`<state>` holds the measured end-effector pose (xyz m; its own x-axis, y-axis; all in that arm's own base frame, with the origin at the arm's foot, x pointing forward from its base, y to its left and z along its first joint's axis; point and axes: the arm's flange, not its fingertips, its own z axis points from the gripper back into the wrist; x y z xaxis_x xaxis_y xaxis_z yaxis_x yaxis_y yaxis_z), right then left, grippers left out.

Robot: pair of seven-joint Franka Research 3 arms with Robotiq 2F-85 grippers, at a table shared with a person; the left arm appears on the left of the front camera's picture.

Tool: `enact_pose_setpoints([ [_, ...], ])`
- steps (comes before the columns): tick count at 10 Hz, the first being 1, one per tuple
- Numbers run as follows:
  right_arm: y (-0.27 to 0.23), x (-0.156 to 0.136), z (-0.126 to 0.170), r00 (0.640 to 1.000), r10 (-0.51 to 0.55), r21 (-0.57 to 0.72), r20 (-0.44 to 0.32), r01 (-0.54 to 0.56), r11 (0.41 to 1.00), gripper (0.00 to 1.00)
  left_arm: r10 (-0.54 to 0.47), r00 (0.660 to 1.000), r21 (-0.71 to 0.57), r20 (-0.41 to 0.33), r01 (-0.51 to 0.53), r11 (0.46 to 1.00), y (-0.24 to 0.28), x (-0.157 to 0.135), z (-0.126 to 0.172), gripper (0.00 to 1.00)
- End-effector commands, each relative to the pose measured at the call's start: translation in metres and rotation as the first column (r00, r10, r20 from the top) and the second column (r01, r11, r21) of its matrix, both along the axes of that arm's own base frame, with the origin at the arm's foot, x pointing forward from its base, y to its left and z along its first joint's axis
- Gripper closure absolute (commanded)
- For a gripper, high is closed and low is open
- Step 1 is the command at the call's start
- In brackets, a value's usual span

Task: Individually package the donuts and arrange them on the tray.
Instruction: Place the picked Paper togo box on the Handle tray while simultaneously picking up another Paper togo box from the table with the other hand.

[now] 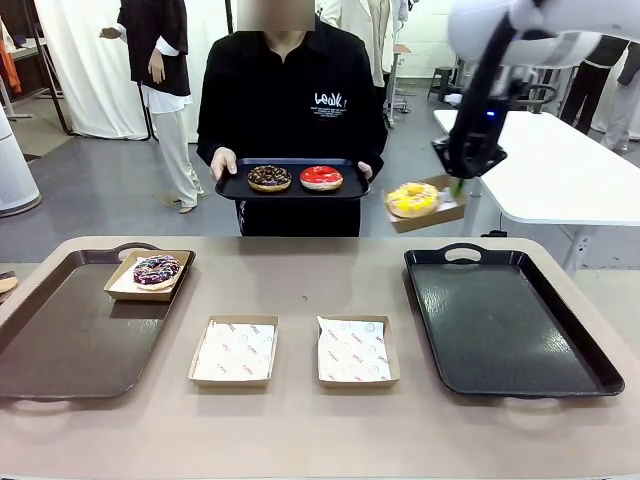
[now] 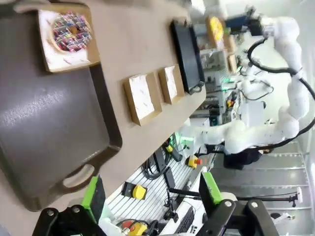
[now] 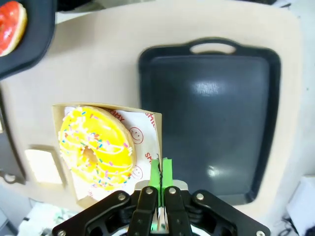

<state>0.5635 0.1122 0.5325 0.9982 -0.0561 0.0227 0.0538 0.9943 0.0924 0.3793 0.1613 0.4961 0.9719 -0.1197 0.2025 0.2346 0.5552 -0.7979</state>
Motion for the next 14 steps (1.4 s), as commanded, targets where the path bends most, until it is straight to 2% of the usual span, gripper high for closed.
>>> enact_pose_setpoints([
  [1, -0.031, -0.011, -0.022, 1.0, 0.021, 0.004, -0.011, -0.021, 1.0, 0.99, -0.025, 1.0, 0.126, -0.012, 0.026, 0.992, -0.055, -0.01, 0.023, 0.0],
  [3, -0.06, -0.013, -0.034, 1.0, 0.014, 0.046, 0.006, -0.014, 0.999, 0.99, -0.039, 0.999, 0.234, 0.001, 0.038, 0.972, -0.117, -0.02, 0.039, 0.0],
  [5, -0.07, -0.008, -0.047, 0.999, 0.033, 0.07, 0.034, -0.036, 0.997, 0.99, -0.04, 0.999, 0.342, 0.022, 0.03, 0.939, -0.174, -0.029, 0.037, 0.0],
  [8, -0.055, 0.002, -0.062, 1.0, -0.002, -0.02, -0.016, 0.002, 1.0, 0.99, -0.039, 0.997, 0.478, 0.063, 0.004, 0.878, -0.24, -0.047, 0.008, 0.0],
  [12, -0.042, 0.009, -0.073, 0.999, -0.029, -0.094, -0.039, 0.025, 0.995, 0.99, -0.013, 0.993, 0.6, 0.117, -0.06, 0.797, -0.301, -0.041, -0.041, 0.0],
  [13, -0.039, 0.01, -0.074, 0.999, -0.041, -0.103, -0.033, 0.037, 0.994, 0.99, 0.01, 0.99, 0.619, 0.143, -0.097, 0.78, -0.313, -0.032, -0.054, 0.0],
  [14, -0.046, 0.004, -0.076, 0.999, -0.006, -0.069, -0.043, 0.003, 0.998, 0.99, 0.03, 0.986, 0.646, 0.163, -0.129, 0.752, -0.323, -0.022, -0.065, 0.0],
])
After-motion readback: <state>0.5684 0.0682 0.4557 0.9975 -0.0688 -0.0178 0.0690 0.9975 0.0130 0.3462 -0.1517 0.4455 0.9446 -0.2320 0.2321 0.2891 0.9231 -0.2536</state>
